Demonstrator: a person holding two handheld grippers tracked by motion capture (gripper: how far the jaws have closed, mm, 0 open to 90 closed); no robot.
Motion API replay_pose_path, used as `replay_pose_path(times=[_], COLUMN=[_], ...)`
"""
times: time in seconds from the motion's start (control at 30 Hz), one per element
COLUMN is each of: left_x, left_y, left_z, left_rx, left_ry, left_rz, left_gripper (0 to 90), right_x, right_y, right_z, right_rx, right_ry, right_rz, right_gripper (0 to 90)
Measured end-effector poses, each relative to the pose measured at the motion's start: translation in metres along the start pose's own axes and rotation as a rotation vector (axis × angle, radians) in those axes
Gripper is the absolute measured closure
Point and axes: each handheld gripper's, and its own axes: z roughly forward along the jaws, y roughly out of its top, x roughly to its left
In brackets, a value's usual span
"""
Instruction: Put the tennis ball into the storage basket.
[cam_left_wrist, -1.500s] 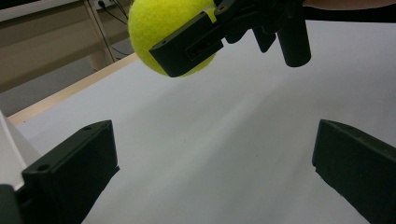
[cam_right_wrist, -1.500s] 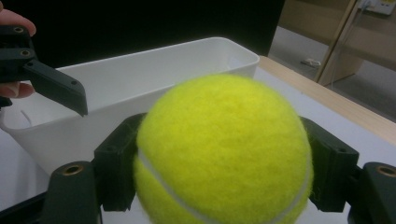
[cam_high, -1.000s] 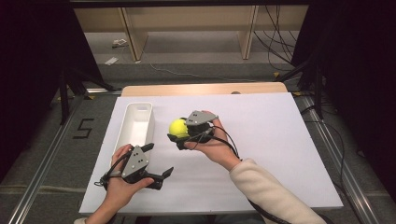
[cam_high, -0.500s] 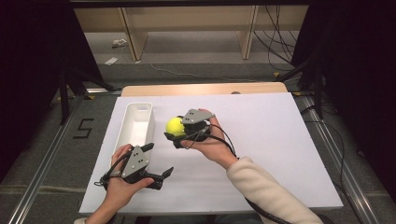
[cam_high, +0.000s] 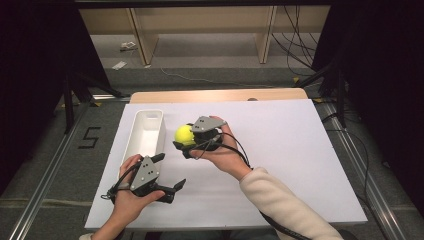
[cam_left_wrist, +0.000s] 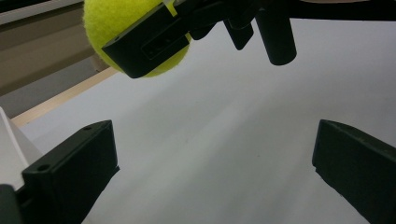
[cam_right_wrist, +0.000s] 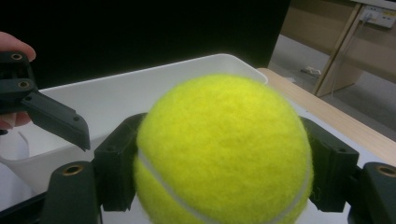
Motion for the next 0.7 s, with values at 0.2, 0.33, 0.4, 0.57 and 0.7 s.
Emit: replay_pose_path(times=[0.2,0.33,0.4,0.57,0.7], left_x=[0.0,0.0,0.0,0.0,0.0], left_y=[0.0,0.0,0.0,0.0,0.0], left_z=[0.0,0.0,0.0,0.0,0.0], left_rx=[-0.001,0.001,0.0,0.001,0.0], left_ry=[-0.001,0.0,0.0,-0.002,-0.001], left_rz=[-0.001,0.0,-0.001,-0.001,-0.001], left_gripper=[0.0,0.0,0.0,0.0,0.0], right_x=[0.001,0.003,0.002,0.002,0.002], right_y=[0.003,0.004,0.004,0.004,0.004], right_z=[0.004,0.006,0.007,0.009,0.012], right_rx=[0.003,0.005,0.006,0.011,0.012], right_ry=[0.003,0.005,0.006,0.005,0.007], right_rz=[-0.005,-0.011,-0.011,-0.009,-0.007], right_gripper=[26.5,26.5,26.5,26.5,26.5])
